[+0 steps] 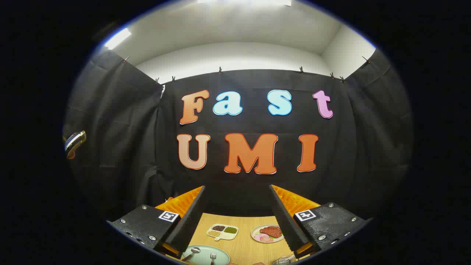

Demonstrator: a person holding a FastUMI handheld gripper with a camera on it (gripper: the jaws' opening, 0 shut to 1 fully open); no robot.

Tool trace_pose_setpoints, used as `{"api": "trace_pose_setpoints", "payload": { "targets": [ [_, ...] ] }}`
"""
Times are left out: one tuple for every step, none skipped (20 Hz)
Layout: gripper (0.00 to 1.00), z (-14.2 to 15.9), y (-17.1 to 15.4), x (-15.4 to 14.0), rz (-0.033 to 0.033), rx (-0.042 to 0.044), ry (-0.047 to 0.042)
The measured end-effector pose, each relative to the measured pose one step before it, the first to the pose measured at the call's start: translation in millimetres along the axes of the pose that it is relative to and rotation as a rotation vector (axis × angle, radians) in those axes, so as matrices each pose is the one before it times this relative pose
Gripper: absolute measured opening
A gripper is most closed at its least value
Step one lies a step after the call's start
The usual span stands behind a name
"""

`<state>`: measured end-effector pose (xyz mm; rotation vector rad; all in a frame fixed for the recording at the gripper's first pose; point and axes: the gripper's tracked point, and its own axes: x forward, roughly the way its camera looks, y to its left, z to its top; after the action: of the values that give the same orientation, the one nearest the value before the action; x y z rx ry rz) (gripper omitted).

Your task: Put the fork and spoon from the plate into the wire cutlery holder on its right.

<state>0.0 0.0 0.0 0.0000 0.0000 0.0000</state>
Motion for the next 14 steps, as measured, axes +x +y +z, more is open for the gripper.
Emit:
{"api": "trace_pose_setpoints", "payload": {
  "targets": [
    [0.99,-1.16,-0.25,0.90,0.00685,-0.00787,0.00380],
    [0.99,0.10,-0.37,0.04,0.00664,-0.00688,-0.00012],
    [0.99,-0.72,-0.30,0.06,0.00743,-0.00574,0.00029],
    [0.99,-2.60,-0.12,-0.04,0.00753,-0.00434,0.00401],
    [0.99,-1.58,-0.52,-0.33,0.01031,-0.00259,0.00402],
    [0.99,-1.44,-0.88,0.30,0.01044,-0.00172,0.00404],
    [0.99,-1.57,-0.83,-0.08,0.01344,0.00031,0.00448],
    [0.99,-1.75,-0.40,-0.23,0.01580,0.00041,0.00469],
    [0.99,-2.62,-0.51,-0.72,0.01484,0.00061,0.00683],
    [0.99,-2.14,-1.16,-1.37,0.01555,-0.00057,0.00375],
    [0.99,-2.32,-1.34,-0.17,0.01171,-0.00081,0.00532],
    [0.99,-3.02,-1.35,-0.14,0.01430,0.00117,0.00642],
    [0.99,-2.40,-0.45,-0.21,0.01494,0.00182,0.00719],
    [0.99,-3.59,-0.63,-1.09,0.01574,0.00255,0.01155]
  ]
}}
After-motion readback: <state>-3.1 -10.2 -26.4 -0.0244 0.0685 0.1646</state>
